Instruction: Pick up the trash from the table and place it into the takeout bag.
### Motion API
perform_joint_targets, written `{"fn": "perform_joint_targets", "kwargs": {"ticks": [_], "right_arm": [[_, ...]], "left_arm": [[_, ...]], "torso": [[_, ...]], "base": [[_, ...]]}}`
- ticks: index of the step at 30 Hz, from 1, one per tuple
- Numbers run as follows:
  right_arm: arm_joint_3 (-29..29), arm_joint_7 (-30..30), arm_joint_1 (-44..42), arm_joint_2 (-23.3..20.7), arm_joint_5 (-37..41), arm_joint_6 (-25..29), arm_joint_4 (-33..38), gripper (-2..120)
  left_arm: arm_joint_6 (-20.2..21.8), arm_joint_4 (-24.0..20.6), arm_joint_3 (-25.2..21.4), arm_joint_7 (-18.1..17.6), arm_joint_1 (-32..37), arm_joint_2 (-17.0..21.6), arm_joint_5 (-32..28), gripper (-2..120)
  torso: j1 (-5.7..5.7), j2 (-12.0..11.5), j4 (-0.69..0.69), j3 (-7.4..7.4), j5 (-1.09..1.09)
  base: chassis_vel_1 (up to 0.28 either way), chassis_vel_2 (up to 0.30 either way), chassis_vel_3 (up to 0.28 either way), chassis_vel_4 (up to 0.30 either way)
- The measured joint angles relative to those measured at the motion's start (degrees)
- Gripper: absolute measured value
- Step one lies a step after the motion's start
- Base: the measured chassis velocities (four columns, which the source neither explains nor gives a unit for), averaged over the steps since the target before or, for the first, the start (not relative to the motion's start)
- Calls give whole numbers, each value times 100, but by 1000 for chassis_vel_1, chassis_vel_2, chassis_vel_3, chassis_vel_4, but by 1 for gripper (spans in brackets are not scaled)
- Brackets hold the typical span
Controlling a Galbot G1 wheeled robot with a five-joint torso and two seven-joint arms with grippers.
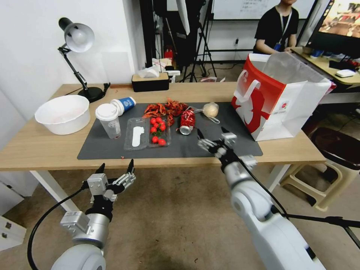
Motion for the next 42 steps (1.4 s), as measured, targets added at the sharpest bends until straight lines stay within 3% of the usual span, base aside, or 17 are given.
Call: {"fn": "perform_joint_targets", "kwargs": {"ticks": [4, 18, 33, 42], "right_arm": [[-498, 1050, 821, 449, 453, -705, -482, 100], [-970, 2891, 2044, 1314, 1355, -1763, -1571, 100], [-903, 3353, 2219, 1700, 1908, -2025, -2000, 100], [-882, 3318, 2174, 1732, 1924, -1978, -2041, 78]], "left_arm": [[-30, -11, -25, 0, 41, -29, 16, 100], [-68, 43, -66, -2, 52, -58, 18, 100], [-155, 116, -67, -2, 43, -60, 12, 100], [-211, 143, -61, -9, 42, -54, 6, 100]], "torso": [[0, 0, 1, 0, 0], [-1, 0, 0, 0, 0], [-1, 0, 1, 0, 0], [-1, 0, 1, -1, 1]], "base": [[0, 0, 0, 0], [0, 0, 0, 0], [0, 0, 0, 0], [0, 0, 0, 0]]}}
